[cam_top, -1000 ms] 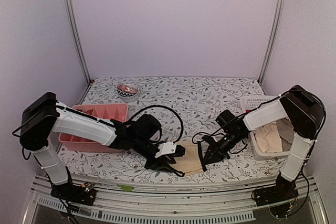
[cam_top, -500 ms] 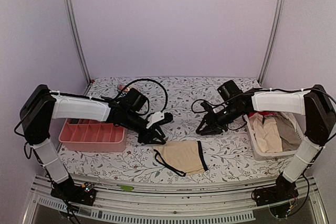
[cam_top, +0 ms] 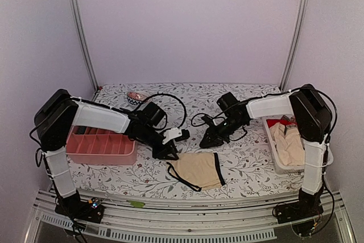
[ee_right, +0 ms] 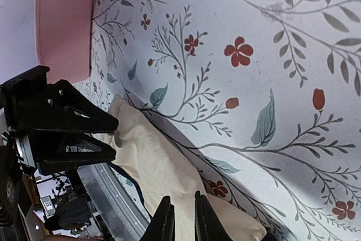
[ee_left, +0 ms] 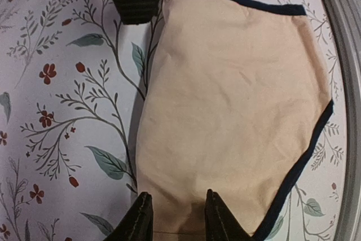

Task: Roll the underwear
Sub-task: Smooth out the underwear at the center of the board.

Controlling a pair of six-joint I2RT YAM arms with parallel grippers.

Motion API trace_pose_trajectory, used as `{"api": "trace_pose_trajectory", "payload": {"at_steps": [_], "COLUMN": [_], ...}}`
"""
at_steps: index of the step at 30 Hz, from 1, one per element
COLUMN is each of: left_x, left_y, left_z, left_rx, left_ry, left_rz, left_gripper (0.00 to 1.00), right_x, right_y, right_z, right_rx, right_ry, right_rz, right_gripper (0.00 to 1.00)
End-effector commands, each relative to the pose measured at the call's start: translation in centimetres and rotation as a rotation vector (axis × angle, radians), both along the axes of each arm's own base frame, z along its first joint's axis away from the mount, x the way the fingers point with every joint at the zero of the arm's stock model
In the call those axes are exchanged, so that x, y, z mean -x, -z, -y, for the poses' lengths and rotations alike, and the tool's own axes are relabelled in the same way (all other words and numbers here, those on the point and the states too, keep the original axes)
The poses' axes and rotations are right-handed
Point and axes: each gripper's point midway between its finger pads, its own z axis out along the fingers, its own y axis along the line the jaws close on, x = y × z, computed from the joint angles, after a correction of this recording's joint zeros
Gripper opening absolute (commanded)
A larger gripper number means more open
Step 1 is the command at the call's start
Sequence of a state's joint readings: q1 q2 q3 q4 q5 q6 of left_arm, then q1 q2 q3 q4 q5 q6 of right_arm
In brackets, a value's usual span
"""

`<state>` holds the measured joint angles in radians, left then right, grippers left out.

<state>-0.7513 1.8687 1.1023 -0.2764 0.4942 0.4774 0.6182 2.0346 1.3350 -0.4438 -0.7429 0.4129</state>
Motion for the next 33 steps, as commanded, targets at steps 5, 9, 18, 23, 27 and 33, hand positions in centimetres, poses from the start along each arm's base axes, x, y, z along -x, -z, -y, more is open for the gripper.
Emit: {"api": "trace_pose_trajectory", "payload": {"at_steps": [5,9,18,23,27,33], "left_x": [1.7,2.7,1.2,-0.9,-0.8,0.4], "left_y": [3.9,5.2,-1.6,-1.6,-1.1,0.2], "left_z": [-3.0,-5.2,-3.5,-3.8,-4.2,-4.5], "left_rx": [-0.164,-0.251,-0.069,-0.076,-0.08,-0.11], "left_ry": [-0.001,-0.014,0.092,0.048,0.044,0.081], "left_rz": [-0.008,-0.008,0.144,0.089,0.051,0.075], "left_gripper": [0.29,0.27,0.4,0.41,0.4,0.39], "right_x": [3.1,3.0,-0.3,-1.9,-0.2,3.4], "right_y": [5.5,5.2,-1.4,-3.7,-3.9,-1.2], "right_z": [4.1,7.2,5.6,2.6,-0.6,-2.9], "right_rx": [0.176,0.236,0.11,0.028,-0.019,-0.034], "right_ry": [-0.036,0.025,-0.019,-0.082,-0.177,-0.252], "right_rz": [-0.074,-0.06,0.214,0.282,0.263,0.159], "right_gripper": [0.11,0.12,0.39,0.4,0.34,0.26]}}
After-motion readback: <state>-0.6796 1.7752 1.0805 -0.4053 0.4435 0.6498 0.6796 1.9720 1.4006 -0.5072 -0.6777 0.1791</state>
